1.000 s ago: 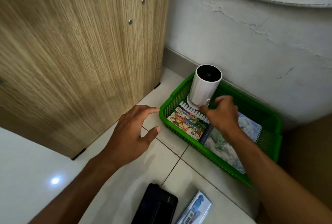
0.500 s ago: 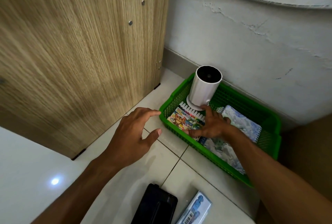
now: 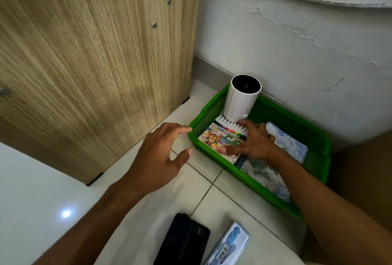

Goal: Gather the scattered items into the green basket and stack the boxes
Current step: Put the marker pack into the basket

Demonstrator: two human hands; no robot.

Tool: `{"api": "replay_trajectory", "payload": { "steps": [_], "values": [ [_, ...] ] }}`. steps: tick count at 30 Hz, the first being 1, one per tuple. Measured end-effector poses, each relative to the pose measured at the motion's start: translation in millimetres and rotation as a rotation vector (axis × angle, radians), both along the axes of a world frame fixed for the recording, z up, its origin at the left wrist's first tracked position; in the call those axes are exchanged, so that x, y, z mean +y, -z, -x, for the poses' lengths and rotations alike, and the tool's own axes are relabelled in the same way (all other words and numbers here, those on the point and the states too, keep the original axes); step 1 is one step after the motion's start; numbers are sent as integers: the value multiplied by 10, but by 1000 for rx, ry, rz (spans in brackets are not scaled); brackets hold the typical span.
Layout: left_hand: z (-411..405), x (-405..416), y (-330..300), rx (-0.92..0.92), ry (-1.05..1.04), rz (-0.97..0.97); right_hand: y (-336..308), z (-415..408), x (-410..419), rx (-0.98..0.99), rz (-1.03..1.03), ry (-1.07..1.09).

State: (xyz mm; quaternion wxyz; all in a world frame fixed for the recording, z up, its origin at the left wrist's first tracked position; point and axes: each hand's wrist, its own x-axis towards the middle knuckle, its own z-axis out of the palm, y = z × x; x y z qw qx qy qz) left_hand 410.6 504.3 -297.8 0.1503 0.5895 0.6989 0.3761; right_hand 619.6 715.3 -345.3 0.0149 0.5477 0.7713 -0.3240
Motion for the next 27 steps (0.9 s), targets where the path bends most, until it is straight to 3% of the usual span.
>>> {"api": "replay_trajectory", "payload": {
  "steps": [6, 11, 21, 27],
  "values": [
    [-44, 2, -10, 8, 7, -13, 240, -8, -142, 16, -350, -16],
    [-7, 4, -23, 19, 10, -22, 348, -21, -202, -108, -355, -162],
    [-71, 21, 18, 1, 35, 16, 357, 36, -285, -145, -443, -183],
    [-34, 10, 49, -5, 30, 23, 253, 23, -268, -89, -312, -163]
  ]
}}
